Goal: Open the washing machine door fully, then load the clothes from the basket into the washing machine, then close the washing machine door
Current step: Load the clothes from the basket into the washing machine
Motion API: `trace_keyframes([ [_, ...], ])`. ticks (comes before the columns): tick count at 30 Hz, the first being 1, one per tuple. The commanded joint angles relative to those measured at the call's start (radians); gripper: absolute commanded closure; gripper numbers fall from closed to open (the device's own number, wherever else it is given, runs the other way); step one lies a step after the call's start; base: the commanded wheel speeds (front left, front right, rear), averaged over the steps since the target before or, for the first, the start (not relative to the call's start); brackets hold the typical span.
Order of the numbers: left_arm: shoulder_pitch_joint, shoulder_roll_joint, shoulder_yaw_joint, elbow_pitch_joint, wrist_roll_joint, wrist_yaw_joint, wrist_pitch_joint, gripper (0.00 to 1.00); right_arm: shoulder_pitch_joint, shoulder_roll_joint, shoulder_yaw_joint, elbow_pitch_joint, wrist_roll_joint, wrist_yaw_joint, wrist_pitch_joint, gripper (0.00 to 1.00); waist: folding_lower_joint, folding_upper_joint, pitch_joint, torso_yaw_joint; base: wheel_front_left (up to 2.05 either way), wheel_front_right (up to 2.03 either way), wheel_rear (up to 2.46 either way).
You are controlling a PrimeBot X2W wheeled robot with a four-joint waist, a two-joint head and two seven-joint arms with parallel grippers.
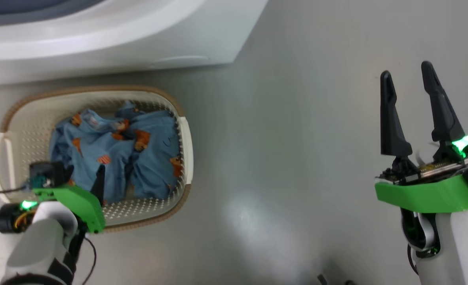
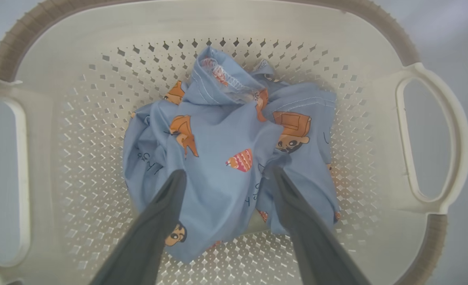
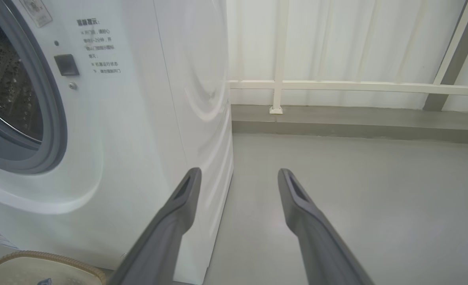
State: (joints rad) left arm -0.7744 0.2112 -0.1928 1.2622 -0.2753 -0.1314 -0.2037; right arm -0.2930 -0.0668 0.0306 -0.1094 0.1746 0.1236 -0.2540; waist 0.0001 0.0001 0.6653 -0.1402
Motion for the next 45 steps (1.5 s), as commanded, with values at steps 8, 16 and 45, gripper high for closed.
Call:
trace_keyframes([
  [8,-0.064,0.079,0.021,0.015,-0.040,0.001,0.043,0.00,-0.035,0.009,0.030,-0.052,-0.016,0.007,-0.008,0.00,-0.0001,-0.0001,0.127,-0.046,0.00,0.00,0.00],
  [16,-0.125,0.111,0.022,0.023,-0.061,0.002,0.097,0.00,-0.065,0.014,0.040,-0.074,-0.014,0.007,-0.008,0.00,-0.0001,-0.0001,0.193,-0.065,0.00,0.00,0.00],
  [45,-0.196,0.168,-0.121,-0.028,-0.259,0.001,0.205,1.00,-0.108,0.017,0.080,-0.107,0.006,0.007,-0.008,0.00,-0.0001,-0.0001,0.252,-0.108,0.00,0.00,0.00],
])
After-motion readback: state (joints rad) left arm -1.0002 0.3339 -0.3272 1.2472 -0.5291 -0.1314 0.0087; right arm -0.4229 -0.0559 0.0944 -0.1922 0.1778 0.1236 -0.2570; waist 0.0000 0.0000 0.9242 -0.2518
